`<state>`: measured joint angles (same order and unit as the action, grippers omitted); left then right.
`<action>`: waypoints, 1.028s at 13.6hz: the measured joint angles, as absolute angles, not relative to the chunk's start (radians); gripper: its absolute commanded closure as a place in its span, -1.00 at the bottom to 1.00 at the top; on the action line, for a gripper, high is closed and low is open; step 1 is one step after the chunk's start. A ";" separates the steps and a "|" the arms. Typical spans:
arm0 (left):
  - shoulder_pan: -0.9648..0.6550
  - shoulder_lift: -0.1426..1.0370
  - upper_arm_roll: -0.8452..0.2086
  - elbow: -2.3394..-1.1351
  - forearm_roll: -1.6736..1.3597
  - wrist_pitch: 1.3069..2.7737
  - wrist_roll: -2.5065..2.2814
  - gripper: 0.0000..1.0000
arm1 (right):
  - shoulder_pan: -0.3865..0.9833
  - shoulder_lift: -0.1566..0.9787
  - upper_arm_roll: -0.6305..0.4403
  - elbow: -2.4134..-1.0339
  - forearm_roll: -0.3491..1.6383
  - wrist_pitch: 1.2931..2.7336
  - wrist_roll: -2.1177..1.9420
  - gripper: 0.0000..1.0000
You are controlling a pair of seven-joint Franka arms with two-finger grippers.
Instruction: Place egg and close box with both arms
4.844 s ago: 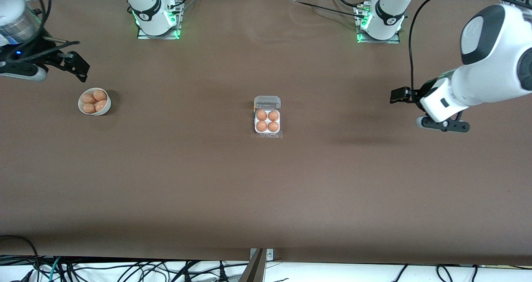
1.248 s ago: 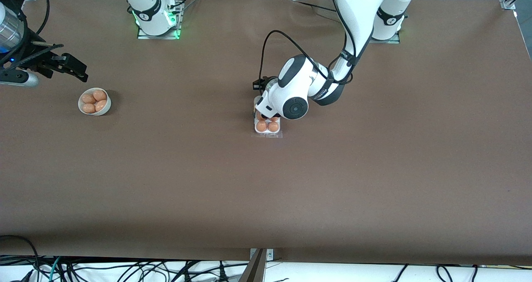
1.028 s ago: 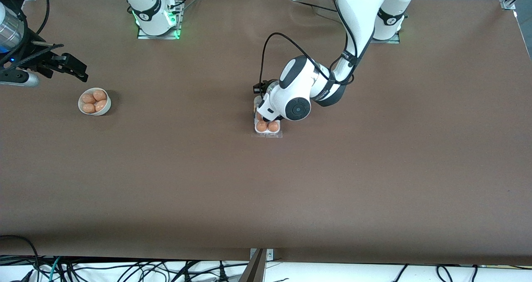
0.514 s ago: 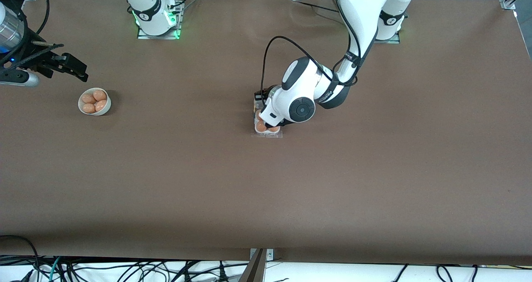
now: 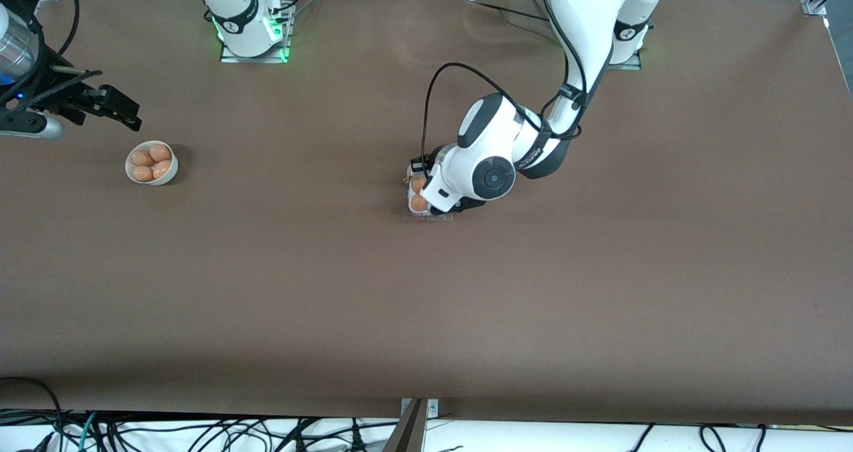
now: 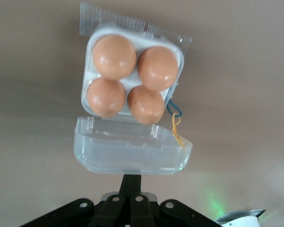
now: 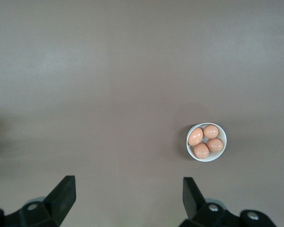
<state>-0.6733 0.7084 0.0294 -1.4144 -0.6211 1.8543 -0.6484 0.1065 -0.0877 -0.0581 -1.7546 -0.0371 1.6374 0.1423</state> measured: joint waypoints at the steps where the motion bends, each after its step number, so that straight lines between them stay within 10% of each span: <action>1: -0.673 0.711 0.030 -1.414 -0.621 1.865 -0.648 1.00 | 0.107 -0.088 -0.058 -1.755 -0.037 1.637 0.142 -1.00; 5: -0.673 0.720 0.047 -1.398 -0.604 1.872 -0.648 1.00 | 0.106 -0.088 -0.058 -1.755 -0.037 1.637 0.142 -1.00; 10: -0.628 0.718 0.070 -1.281 -0.428 1.759 -0.650 -0.85 | 0.106 -0.087 -0.058 -1.755 -0.037 1.636 0.142 -1.00; 14: -0.538 0.671 0.078 -1.232 -0.257 1.744 -0.648 -1.00 | 0.107 -0.087 -0.058 -1.754 -0.037 1.636 0.142 -1.00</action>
<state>-0.5376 0.6707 0.0783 -1.2324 -0.2574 1.7439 -0.6481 0.1065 -0.0873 -0.0581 -1.7544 -0.0371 1.6360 0.1421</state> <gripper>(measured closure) 0.344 0.000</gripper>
